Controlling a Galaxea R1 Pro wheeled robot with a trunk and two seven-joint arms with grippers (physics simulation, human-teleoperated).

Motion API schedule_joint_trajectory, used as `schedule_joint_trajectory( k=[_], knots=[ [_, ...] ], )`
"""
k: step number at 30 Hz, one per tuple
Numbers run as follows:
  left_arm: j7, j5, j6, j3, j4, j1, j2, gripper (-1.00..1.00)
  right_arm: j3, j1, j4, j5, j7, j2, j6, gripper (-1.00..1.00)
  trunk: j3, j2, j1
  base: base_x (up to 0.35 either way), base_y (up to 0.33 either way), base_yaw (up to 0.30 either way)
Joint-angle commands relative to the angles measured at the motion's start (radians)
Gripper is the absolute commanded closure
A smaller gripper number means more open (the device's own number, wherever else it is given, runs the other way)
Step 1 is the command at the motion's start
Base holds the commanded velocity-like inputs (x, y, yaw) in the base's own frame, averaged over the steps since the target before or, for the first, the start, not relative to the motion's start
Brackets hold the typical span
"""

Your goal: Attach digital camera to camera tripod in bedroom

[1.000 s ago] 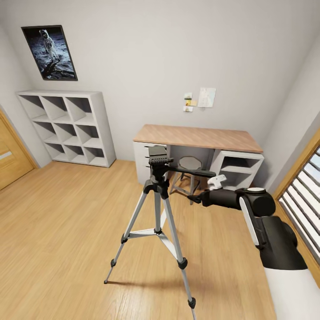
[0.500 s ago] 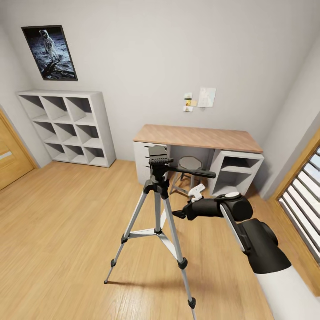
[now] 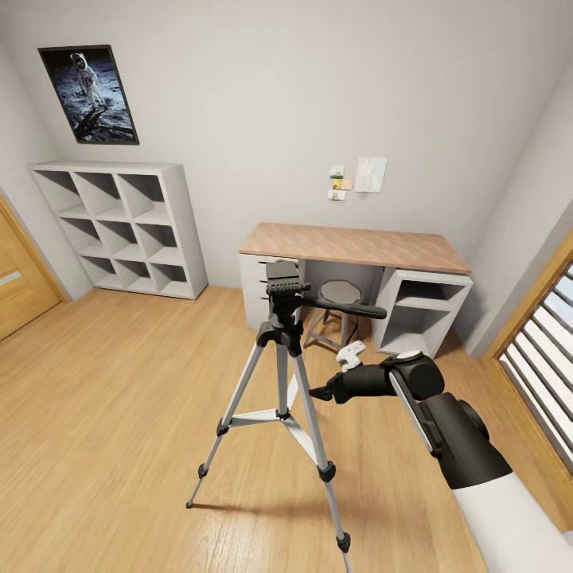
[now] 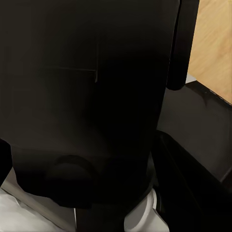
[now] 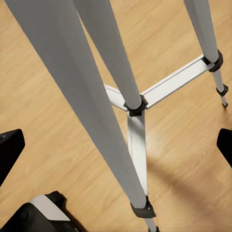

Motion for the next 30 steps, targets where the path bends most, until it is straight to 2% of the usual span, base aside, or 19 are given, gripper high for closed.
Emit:
schedule_joint_trajectory(
  k=[1,7,9,10,17,24,27,30],
  knots=[
    [0.001,0.006,0.000,-0.008,0.000,-0.001,0.000,1.00,0.001,-0.001,-0.001,0.010,0.012,-0.001,0.002,-1.00,-0.002,-0.002,0.001,0.000,0.000,0.000],
    [0.001,0.006,0.001,-0.008,0.000,-0.001,0.000,1.00,0.001,-0.001,0.000,0.010,0.049,0.000,0.002,-1.00,-0.002,-0.002,0.001,0.000,0.000,0.000],
    [0.001,0.006,0.000,-0.008,0.000,-0.001,0.000,1.00,0.003,-0.001,0.000,0.010,0.080,0.000,0.002,-1.00,-0.002,-0.002,0.001,0.000,0.000,0.000],
    [0.001,0.006,0.000,-0.008,0.000,-0.001,0.000,1.00,0.005,0.000,0.000,0.010,0.118,0.001,0.002,-1.00,-0.002,-0.002,0.001,0.000,0.000,0.000],
    [0.001,0.006,0.000,-0.008,0.000,-0.001,0.000,1.00,0.006,0.001,0.028,0.010,0.132,0.001,-0.003,-1.00,-0.002,-0.002,0.001,0.000,0.000,0.000],
    [0.001,0.006,0.000,-0.008,0.000,-0.001,0.000,1.00,0.005,0.001,0.095,0.012,0.130,0.007,-0.058,-1.00,-0.002,-0.002,0.001,0.000,0.000,0.000],
    [0.001,0.006,0.000,-0.008,0.000,-0.001,0.000,1.00,0.002,0.001,0.133,0.015,0.128,0.015,-0.114,-1.00,-0.002,-0.002,0.001,0.000,0.000,0.000],
    [0.001,0.006,0.000,-0.008,0.000,-0.001,0.000,1.00,-0.001,0.001,0.181,0.016,0.111,0.024,-0.206,-1.00,-0.002,-0.002,0.001,0.000,0.000,0.000]
  ],
)
